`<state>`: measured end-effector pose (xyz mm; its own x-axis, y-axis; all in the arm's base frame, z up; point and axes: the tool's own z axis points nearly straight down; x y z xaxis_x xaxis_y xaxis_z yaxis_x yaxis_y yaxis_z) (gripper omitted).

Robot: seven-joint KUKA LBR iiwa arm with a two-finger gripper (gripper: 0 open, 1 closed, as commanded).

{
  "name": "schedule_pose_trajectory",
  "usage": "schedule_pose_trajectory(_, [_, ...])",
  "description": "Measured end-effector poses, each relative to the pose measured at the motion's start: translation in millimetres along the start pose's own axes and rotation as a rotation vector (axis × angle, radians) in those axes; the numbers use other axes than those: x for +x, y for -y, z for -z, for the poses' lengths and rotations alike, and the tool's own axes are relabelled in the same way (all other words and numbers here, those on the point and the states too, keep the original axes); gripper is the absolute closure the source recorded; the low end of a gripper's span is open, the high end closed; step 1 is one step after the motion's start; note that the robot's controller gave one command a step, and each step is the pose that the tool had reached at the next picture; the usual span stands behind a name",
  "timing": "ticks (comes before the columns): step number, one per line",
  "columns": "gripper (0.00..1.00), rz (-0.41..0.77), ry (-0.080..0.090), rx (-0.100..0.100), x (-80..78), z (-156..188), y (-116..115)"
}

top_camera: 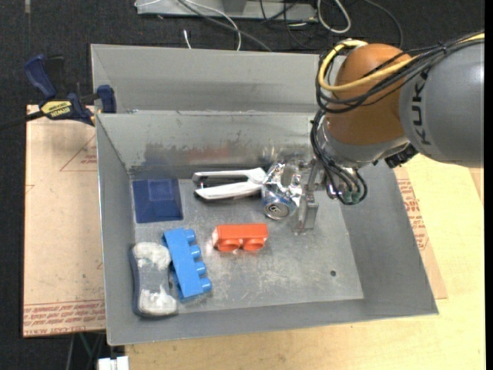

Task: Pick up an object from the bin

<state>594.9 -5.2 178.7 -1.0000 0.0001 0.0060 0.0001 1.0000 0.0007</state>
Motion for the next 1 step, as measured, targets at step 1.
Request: schedule_pose_trajectory(1, [0.00,0.000,0.008,0.000,-1.7,4.6,0.0])
